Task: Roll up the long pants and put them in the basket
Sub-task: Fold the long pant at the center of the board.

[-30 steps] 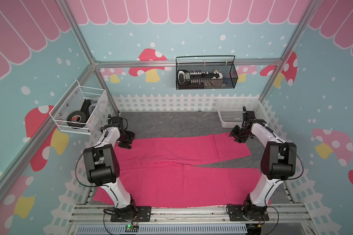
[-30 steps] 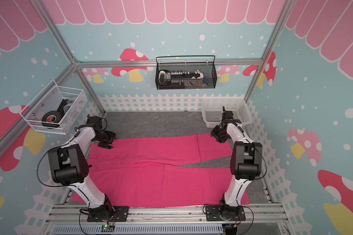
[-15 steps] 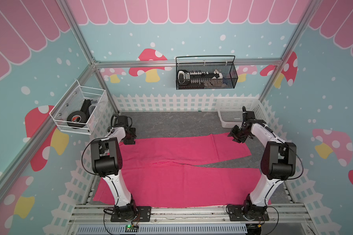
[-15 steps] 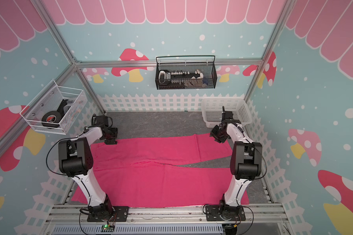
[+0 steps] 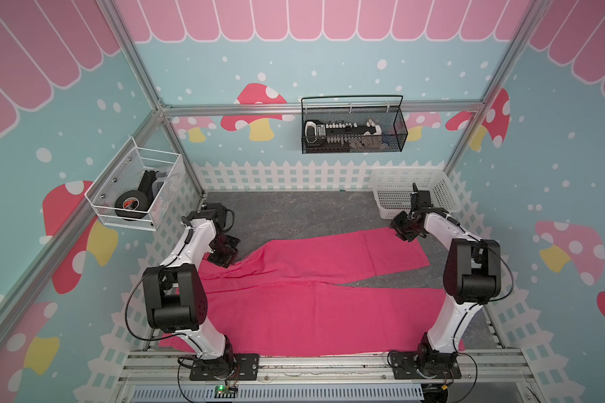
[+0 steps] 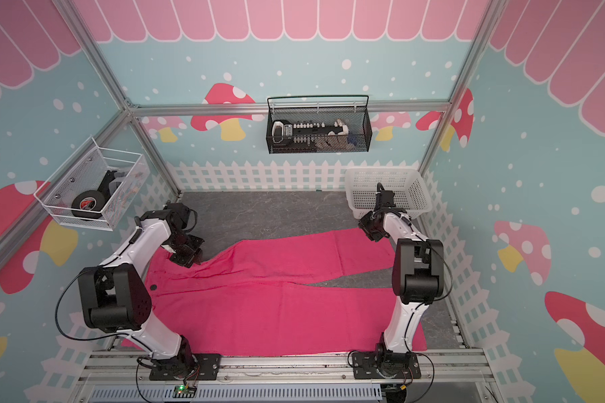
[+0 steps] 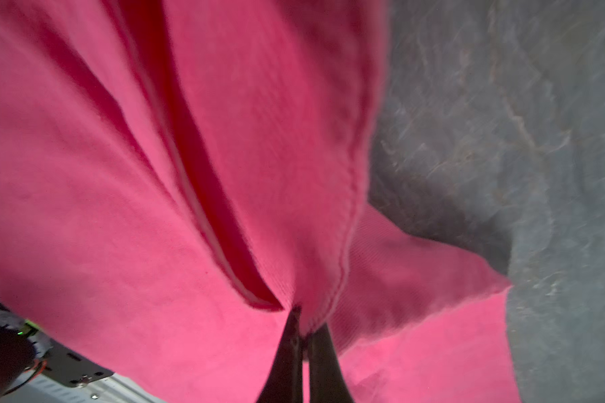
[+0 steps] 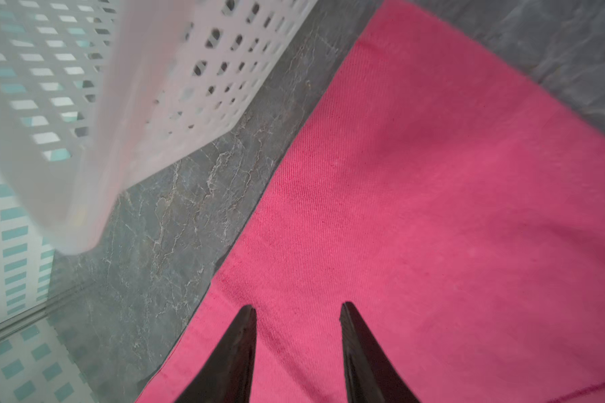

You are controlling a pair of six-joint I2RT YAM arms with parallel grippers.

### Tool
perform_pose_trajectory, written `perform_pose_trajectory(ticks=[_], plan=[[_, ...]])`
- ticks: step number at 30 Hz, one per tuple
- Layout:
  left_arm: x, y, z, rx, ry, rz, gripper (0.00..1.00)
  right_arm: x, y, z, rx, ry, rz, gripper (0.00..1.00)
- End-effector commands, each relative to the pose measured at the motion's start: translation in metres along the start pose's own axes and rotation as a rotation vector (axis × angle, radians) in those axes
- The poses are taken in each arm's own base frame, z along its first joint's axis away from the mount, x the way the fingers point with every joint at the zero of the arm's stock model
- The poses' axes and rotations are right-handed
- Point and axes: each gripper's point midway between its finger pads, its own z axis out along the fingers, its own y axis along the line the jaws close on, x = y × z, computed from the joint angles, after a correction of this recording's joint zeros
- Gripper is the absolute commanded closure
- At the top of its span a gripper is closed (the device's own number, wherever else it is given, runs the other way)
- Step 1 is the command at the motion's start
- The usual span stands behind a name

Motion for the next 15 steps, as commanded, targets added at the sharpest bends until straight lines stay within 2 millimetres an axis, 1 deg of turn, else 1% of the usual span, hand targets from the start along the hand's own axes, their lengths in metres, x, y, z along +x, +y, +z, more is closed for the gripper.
perform_pose_trajectory(ticks=[1, 3, 7, 9, 12, 15], plan=[[0.005, 0.027, 0.004, -0.082, 0.032, -0.042, 0.37, 0.001, -0.004, 0.000, 0.024, 0.012, 0.016, 0.57], [0.006, 0.031, 0.002, -0.094, 0.042, -0.061, 0.37, 0.001, -0.005, 0.002, 0.028, 0.017, 0.020, 0.57], [0.007, 0.025, -0.009, -0.091, 0.043, -0.051, 0.37, 0.002, -0.007, 0.004, 0.037, 0.018, 0.028, 0.58], [0.006, 0.024, -0.010, -0.110, 0.050, -0.037, 0.37, 0.003, -0.008, 0.006, 0.040, 0.023, 0.034, 0.58], [0.011, 0.032, 0.001, -0.163, 0.092, -0.037, 0.37, 0.004, -0.009, 0.008, 0.044, 0.027, 0.036, 0.58], [0.023, 0.049, 0.016, -0.229, 0.163, -0.075, 0.38, 0.003, -0.008, 0.007, 0.046, 0.023, 0.036, 0.58]])
